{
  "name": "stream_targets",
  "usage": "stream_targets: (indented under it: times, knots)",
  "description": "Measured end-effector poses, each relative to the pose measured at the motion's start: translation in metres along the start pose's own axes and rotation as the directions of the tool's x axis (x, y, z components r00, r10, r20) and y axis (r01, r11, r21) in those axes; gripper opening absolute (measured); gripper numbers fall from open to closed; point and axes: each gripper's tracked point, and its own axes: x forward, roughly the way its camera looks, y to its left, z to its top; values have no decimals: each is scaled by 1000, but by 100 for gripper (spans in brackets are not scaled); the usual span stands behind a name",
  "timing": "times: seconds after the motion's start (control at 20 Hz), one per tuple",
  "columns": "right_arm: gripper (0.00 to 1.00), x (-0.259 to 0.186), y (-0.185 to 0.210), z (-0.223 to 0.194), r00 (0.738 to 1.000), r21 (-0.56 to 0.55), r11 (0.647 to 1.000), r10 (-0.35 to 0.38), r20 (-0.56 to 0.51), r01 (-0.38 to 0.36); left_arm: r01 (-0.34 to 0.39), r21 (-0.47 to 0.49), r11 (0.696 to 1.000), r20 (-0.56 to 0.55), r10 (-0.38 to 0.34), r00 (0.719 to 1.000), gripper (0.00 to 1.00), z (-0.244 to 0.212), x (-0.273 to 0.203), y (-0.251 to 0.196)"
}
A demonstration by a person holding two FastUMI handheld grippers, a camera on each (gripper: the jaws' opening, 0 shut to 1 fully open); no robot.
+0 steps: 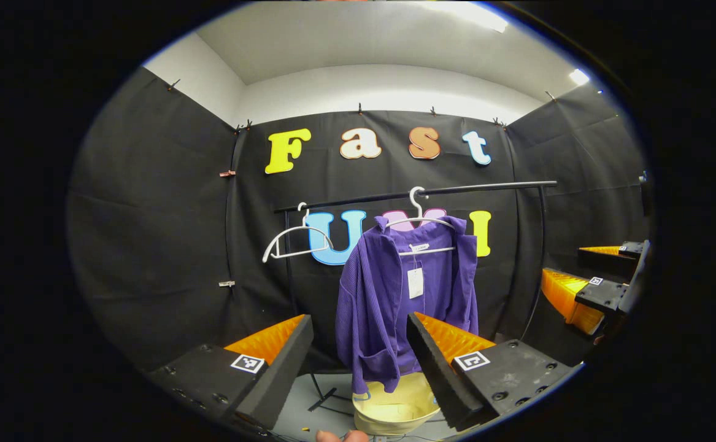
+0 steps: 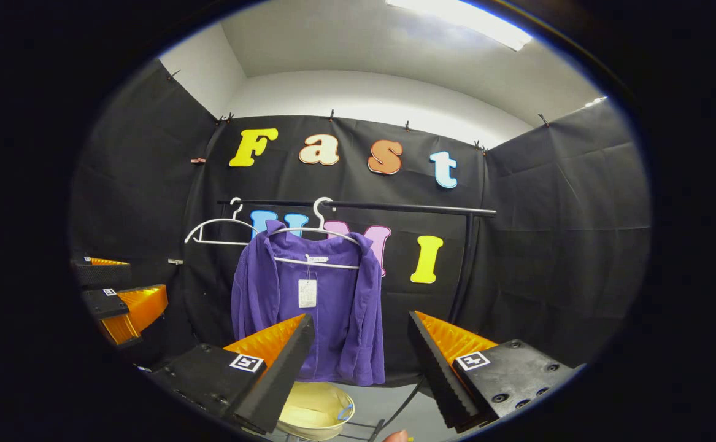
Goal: Grasp the clothes on the hanger with both hands and then place them into the laundry hamper below.
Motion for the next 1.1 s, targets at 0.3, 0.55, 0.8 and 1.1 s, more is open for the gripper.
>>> stream_targets:
  times: [0.3,0.55,0.8,1.1]
  knots:
    - [97,25,-1,-6,999,-12,999,34,-7,-34,-6,8,1000,-11,7,1000,96,-2,20,-5]
    - [97,59,-8,-13,999,19,999,47,-20,-47,-28,5,1000,-24,28,999,96,-7,47,-9]
    - [97,106,-18,-18,998,22,998,56,-7,-56,-38,-12,999,-19,37,999,96,-5,84,-23]
    - [97,180,-24,-19,997,64,995,80,17,-81,-59,-29,998,-10,59,998,96,-5,150,-38]
